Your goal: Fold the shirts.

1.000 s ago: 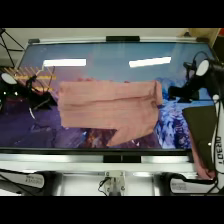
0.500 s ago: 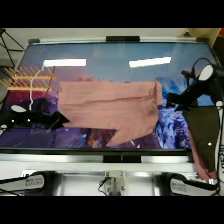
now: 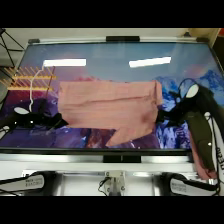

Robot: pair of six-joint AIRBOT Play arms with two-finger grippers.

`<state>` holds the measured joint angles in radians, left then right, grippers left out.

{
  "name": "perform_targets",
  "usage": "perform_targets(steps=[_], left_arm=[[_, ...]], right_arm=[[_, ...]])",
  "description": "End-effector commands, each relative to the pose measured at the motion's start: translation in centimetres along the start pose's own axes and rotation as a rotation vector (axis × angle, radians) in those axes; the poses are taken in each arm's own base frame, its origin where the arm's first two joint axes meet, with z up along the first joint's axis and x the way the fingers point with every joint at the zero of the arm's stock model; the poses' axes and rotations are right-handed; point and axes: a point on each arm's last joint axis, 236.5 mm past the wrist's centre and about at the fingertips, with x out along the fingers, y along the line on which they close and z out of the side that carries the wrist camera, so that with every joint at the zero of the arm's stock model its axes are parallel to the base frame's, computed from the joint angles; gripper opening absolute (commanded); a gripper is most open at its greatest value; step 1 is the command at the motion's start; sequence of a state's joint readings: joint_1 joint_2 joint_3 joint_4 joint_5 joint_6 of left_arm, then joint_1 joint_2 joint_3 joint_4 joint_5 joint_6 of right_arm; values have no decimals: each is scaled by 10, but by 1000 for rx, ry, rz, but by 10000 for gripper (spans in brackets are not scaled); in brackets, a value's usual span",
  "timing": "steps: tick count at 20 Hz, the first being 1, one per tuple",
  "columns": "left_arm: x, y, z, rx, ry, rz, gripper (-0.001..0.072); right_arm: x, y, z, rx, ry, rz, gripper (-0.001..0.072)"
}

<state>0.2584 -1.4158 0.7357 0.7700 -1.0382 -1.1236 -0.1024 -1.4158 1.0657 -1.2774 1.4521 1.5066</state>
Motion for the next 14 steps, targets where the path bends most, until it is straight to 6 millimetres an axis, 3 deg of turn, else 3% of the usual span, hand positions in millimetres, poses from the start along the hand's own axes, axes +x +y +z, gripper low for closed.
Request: perform_targets(steps=[1, 3, 7, 8, 10, 11, 12, 14], left_arm=[[-4, -5, -3, -3, 9, -22, 29], [-4, -6, -5, -3, 16, -25, 29], [-4, -6, -5, -12, 15, -25, 29], [-4, -6, -4, -19, 14, -24, 29], [-4, -5, -3, -20, 7, -21, 28], [-4, -5, -3, -20, 7, -21, 29], [-4, -5, -3, -20, 8, -21, 28], [-8, -9, 3, 6, -2, -25, 28]], right_arm=[[49, 15, -4, 82, -30, 128, 631], [59, 17, -1, 112, -56, 151, 566], [72, 16, -3, 141, -69, 167, 537], [75, 16, -1, 157, -82, 173, 415], [76, 18, 5, 173, -111, 189, 241], [75, 20, 6, 177, -116, 197, 99], [75, 23, 5, 172, -108, 209, 42], [64, 38, -3, 82, -93, 257, 42]])
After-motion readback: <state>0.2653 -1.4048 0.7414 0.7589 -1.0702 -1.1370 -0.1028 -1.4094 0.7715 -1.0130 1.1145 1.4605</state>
